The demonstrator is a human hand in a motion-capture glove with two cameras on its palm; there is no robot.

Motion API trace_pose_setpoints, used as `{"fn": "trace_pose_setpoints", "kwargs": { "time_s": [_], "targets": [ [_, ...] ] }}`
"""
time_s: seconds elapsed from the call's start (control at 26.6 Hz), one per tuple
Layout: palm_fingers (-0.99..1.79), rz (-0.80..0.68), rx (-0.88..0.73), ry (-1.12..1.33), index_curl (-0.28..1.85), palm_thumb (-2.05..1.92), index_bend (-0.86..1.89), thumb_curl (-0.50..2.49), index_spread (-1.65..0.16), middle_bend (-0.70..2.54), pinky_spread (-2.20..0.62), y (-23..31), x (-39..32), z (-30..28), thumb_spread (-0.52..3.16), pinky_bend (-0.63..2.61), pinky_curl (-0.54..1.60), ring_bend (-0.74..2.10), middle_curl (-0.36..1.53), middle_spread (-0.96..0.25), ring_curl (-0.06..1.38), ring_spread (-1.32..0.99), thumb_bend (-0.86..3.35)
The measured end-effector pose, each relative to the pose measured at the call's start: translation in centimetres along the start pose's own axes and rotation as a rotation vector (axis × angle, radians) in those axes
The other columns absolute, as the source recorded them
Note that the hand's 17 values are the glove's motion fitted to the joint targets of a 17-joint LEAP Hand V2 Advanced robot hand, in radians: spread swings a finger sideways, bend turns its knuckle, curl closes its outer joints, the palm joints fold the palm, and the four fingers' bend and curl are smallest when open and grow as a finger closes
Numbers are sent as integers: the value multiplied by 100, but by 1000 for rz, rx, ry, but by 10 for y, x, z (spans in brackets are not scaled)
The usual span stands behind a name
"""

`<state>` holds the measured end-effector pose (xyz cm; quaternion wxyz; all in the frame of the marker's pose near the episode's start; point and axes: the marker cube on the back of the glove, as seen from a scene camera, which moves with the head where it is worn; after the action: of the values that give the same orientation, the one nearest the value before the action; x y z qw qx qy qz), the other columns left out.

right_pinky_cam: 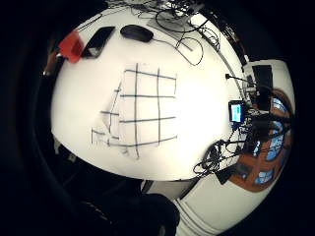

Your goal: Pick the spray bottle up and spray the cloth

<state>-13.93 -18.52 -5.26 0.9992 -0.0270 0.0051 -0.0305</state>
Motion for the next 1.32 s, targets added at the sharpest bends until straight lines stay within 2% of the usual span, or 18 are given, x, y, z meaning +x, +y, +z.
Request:
{"fn": "trace_pose_setpoints", "kwargs": {
  "time_s": [0.34,1.32],
  "targets": [
    [10,-24,-27,63,33,23,16,38,-34,18,20,23,-6,-1,93,42,36,39,32,1,32,-4,-4],
    [16,-1,-25,-17,28,24,15,32,-33,19,21,18,1,5,100,37,34,43,32,5,32,-2,-2]
  ]
}}
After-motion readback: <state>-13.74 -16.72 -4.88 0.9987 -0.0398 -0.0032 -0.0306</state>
